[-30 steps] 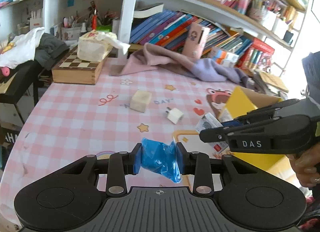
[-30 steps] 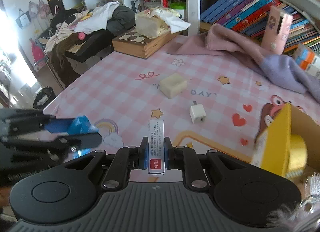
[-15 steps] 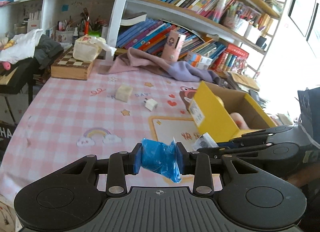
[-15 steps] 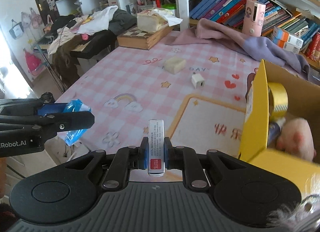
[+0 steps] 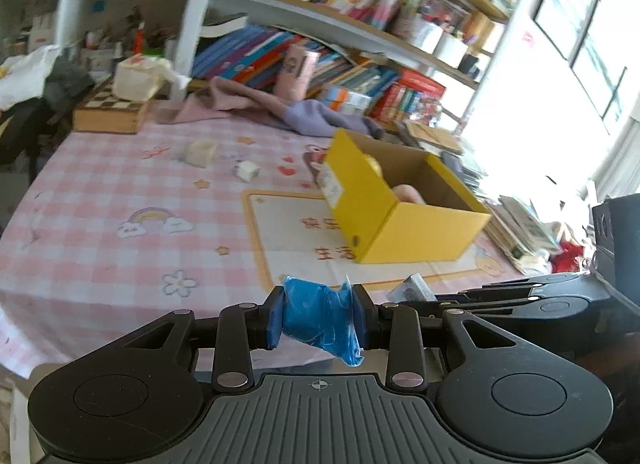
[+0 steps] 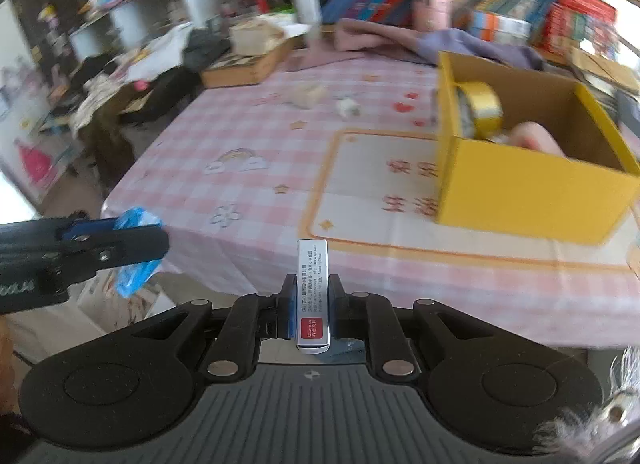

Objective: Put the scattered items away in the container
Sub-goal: 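Lift the blue bag with the left tool while the right tool carries the small box toward the yellow box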

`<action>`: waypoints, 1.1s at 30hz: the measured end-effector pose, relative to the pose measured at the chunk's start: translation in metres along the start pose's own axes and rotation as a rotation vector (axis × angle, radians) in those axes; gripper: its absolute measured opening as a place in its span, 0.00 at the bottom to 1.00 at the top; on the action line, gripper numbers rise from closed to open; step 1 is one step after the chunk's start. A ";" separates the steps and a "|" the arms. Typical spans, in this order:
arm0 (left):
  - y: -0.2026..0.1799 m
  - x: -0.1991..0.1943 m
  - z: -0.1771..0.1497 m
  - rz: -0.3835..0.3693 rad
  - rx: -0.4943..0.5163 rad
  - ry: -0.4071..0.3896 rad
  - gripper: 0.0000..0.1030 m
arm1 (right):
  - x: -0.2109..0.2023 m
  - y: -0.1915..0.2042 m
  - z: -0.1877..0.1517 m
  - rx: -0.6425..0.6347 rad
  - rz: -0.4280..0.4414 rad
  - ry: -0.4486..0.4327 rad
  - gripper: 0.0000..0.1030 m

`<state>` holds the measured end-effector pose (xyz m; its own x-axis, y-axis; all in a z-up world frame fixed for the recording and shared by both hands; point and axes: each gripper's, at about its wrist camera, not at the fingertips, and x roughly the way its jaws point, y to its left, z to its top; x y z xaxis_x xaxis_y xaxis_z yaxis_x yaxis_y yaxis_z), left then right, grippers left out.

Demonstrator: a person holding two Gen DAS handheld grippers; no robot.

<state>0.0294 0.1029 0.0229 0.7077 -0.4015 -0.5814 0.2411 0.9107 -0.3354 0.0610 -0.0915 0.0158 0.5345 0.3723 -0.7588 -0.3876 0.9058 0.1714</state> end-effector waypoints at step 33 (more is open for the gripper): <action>-0.140 0.091 -0.006 -0.343 0.243 0.162 0.31 | -0.087 -0.123 -0.074 0.323 -0.281 -0.057 0.13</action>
<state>0.0555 -0.0619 0.0125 0.4511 -0.6769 -0.5816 0.6062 0.7107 -0.3570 0.0063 -0.2500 0.0141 0.6300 0.1044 -0.7696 0.0290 0.9871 0.1577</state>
